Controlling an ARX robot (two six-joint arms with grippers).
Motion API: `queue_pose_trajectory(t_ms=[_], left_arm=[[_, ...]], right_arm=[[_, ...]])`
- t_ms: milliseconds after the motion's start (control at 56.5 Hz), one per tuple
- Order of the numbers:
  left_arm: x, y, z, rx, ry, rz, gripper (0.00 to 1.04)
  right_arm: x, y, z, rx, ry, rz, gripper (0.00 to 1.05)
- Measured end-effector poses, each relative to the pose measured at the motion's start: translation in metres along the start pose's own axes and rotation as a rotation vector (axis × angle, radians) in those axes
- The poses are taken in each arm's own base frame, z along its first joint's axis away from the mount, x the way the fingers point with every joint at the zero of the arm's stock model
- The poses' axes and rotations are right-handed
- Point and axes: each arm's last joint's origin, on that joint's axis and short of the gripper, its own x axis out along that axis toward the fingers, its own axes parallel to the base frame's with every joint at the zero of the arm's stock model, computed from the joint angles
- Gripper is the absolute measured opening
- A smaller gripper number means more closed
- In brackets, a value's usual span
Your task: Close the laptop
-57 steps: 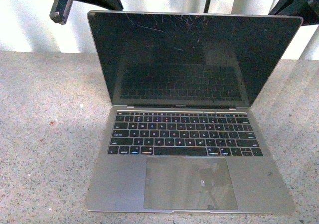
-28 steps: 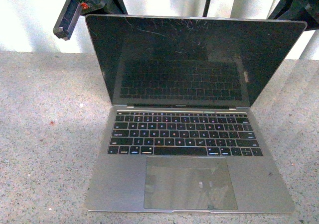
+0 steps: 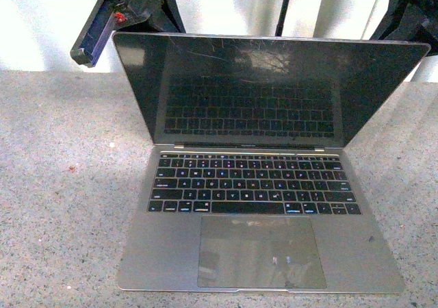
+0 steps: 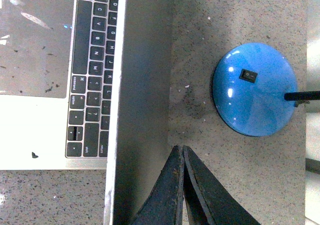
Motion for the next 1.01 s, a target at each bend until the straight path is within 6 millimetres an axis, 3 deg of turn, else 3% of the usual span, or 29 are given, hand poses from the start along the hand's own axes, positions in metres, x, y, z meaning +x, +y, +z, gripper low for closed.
queue_pose_trajectory(t_ms=[619, 1008], left_arm=[[0.012, -0.026, 0.011, 0.034, -0.014, -0.068, 0.04], [0.03, -0.057, 0.018, 0.064, -0.038, -0.137, 0.04]], right_arm=[[0.016, 0.023, 0.009, -0.017, 0.03, 0.09, 0.03], [0.03, 0.042, 0.01, -0.026, 0.039, 0.135, 0.03]])
